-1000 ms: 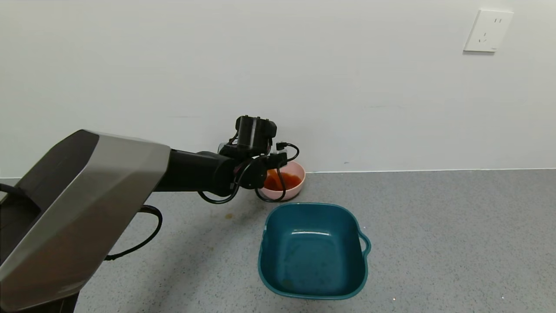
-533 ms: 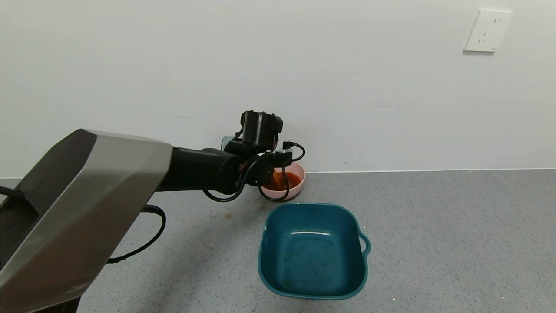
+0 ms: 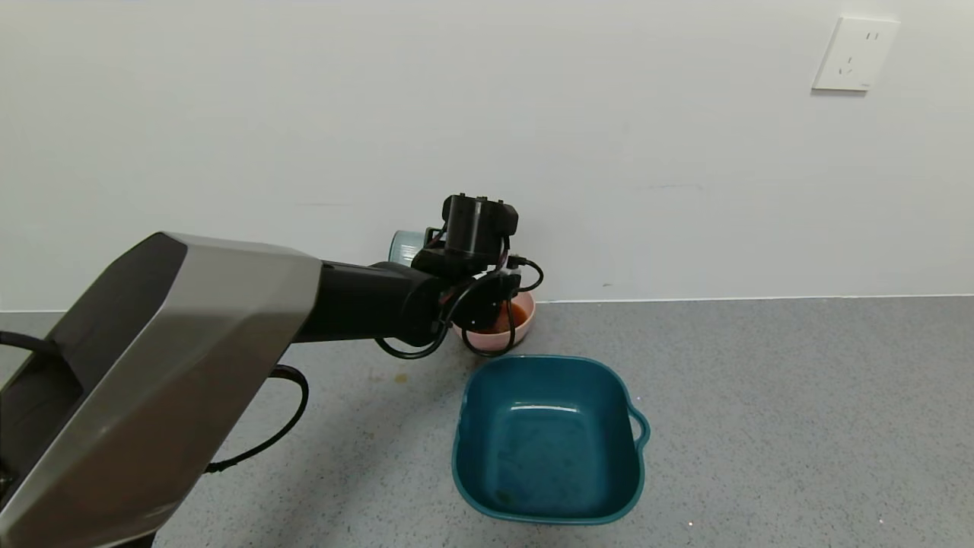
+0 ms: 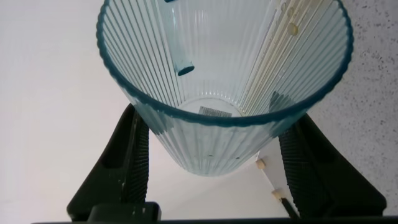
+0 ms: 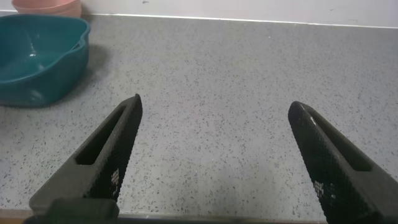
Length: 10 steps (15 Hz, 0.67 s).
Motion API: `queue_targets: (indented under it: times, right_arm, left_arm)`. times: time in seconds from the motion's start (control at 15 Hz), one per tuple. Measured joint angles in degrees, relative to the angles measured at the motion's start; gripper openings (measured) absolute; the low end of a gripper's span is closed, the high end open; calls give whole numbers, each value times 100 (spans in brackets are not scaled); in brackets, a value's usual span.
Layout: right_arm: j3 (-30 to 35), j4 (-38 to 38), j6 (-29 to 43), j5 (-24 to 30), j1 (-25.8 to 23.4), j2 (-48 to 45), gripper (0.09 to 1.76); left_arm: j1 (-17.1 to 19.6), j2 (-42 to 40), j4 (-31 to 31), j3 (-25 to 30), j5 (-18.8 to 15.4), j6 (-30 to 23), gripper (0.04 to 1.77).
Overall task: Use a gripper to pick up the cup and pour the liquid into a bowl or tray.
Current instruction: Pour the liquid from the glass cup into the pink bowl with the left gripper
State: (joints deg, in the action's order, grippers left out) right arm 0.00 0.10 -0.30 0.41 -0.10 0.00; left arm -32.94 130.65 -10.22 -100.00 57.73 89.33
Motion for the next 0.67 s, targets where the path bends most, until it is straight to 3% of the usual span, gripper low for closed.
queue_targets:
  times: [0.67]
  right_arm:
    - [0, 0, -2, 0, 0, 0, 171]
  left_arm:
    - [-160, 56, -113, -24, 244, 182, 123]
